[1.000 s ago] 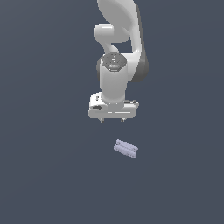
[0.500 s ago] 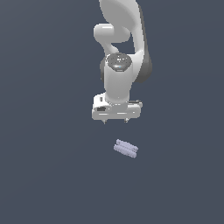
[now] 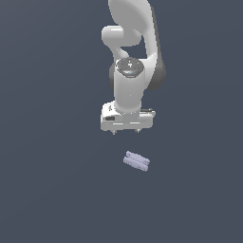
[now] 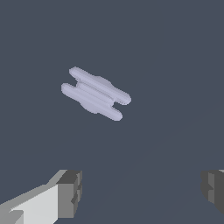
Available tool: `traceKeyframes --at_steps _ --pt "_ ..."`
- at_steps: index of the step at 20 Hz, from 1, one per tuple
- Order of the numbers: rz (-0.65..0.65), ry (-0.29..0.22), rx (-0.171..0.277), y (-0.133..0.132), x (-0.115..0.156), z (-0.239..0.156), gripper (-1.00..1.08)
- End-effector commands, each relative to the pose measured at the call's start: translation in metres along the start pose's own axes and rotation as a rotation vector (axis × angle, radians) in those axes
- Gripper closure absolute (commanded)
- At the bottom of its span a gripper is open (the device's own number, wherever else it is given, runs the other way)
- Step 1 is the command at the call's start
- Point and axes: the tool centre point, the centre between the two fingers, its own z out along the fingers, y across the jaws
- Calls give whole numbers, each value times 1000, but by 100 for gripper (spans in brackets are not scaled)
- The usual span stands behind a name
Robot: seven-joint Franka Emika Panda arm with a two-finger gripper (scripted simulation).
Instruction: Pick up the object and move it to a goal position.
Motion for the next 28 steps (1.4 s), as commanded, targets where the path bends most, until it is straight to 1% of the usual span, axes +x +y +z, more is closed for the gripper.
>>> traceKeyframes --at_steps 1,6,12,28 --pt "-12 0 0 -1 1 1 -92" --pt "-70 -2 -3 -3 6 5 -92" --pt "-185 -5 -6 -8 15 13 -92" --pt "-662 -13 -4 -30 50 50 -92"
